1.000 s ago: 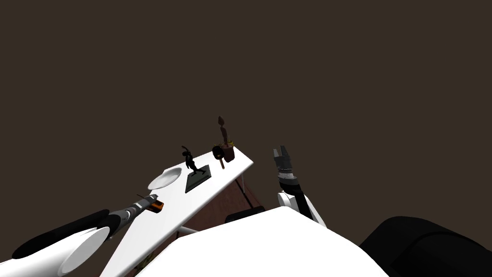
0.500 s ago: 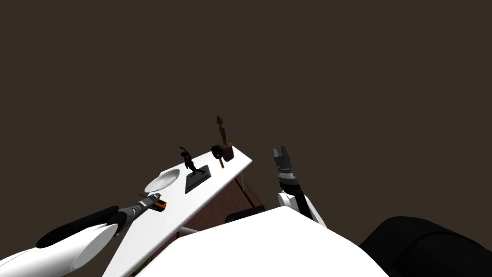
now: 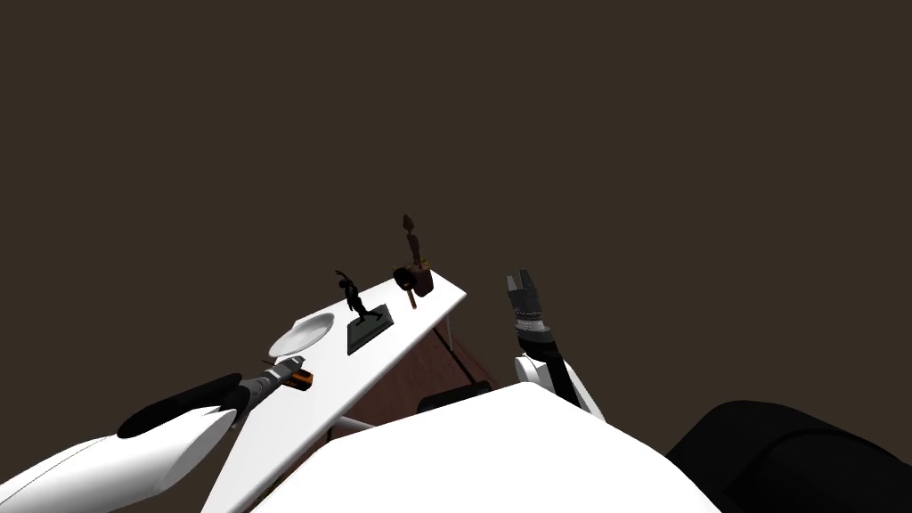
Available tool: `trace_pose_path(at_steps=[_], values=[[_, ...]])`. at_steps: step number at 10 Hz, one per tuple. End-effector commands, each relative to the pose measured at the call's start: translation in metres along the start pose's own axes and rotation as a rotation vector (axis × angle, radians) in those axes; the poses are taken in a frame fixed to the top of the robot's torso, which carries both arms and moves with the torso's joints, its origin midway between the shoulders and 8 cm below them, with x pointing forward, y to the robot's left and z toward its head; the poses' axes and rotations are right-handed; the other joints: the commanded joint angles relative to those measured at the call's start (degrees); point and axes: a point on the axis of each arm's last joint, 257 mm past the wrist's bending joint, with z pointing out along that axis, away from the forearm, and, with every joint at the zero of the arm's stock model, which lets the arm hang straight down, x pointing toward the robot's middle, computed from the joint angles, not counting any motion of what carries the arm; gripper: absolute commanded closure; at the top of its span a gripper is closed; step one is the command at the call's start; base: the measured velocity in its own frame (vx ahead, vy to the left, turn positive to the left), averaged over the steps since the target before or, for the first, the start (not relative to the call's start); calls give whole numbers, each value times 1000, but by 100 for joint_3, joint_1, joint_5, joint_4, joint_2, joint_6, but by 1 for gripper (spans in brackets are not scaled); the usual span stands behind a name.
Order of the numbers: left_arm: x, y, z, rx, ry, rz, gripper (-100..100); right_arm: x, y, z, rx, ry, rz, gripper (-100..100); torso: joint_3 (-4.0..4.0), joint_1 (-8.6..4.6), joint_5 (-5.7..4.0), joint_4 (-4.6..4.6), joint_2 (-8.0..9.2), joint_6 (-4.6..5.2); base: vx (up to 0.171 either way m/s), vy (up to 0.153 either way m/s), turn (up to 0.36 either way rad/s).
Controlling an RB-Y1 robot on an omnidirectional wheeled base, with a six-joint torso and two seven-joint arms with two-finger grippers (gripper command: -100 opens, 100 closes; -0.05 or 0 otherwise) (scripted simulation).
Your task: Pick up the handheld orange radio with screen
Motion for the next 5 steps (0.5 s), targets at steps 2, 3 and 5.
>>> trace_pose_path(at_steps=[2,3,5], values=[[5,-5,-5,-22,-6,-15,100,0,0,0,0,0,0,0,0,0,1,0,-1,-5,-63,54,-99],[5,-5,-5,-22,-7,-41,100,0,0,0,0,0,0,0,3,-2,1,1,5,-1,-63,40,-69],[7,-8,-9,-35,-15,-56,100,0,0,0,0,0,0,0,4,-5,-1,3,5,0,-61,49,-101]])
